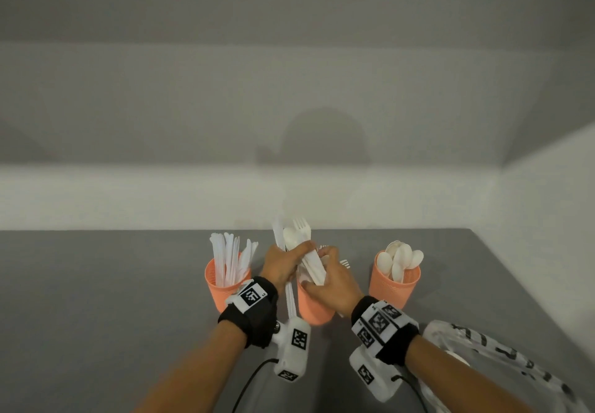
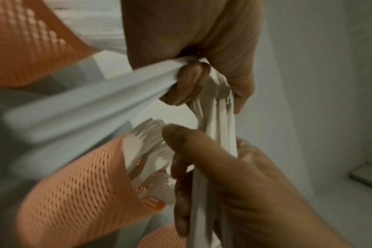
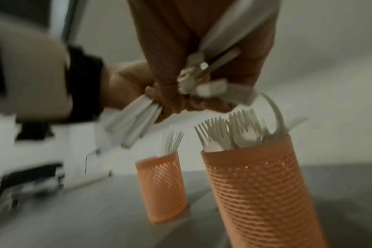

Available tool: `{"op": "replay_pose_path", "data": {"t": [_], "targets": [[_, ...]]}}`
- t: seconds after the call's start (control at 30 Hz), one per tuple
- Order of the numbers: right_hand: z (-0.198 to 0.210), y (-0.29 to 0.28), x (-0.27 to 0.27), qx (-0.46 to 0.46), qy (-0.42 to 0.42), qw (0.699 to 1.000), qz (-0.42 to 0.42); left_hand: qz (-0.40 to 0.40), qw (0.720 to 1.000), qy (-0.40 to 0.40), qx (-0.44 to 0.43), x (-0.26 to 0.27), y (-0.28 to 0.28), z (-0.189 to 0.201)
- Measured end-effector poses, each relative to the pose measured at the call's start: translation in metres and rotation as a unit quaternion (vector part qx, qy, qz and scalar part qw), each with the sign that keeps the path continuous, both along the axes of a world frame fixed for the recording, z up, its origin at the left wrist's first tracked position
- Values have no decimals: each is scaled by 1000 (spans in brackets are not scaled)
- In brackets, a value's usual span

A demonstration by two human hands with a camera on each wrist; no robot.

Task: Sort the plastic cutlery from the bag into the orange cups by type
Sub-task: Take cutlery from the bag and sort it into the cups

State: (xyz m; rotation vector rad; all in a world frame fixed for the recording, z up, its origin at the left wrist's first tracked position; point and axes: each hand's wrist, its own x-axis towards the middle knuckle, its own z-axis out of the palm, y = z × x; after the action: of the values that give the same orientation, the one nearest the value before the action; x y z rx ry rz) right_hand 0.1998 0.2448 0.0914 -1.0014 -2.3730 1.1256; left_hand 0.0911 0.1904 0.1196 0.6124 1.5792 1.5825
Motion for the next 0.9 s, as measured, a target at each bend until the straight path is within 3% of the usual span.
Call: {"op": "replay_pose_path", "data": {"t": [0.13,0.23,0.3,0.4,0.5,0.6,0.73,0.9], "targets": [[11,5,1,-220,-1,974,60,-71,997,21,16,-6,-2,7],[13,1,2,-400,55,912,73,-107,994,29,8,-10,1,6],[11,-2,2,-456,86,884,62,-122,992,33,10,-12,2,5],[7,-3,-3,-432,132,891,31,-126,991,40,12,-9,0,12],[4,-1,-7,-351,172,920,-36,-35,999,22,21,-8,2,12],[-1,4,-9,-279,180,939,-90,34,998,51,25,-10,4,5],[-12,11,-13,-140,141,973,-114,3,998,53,31,1,1,0],[-17,7,-19,-97,140,982,-80,5,995,98,-4,8,7,-10]]}}
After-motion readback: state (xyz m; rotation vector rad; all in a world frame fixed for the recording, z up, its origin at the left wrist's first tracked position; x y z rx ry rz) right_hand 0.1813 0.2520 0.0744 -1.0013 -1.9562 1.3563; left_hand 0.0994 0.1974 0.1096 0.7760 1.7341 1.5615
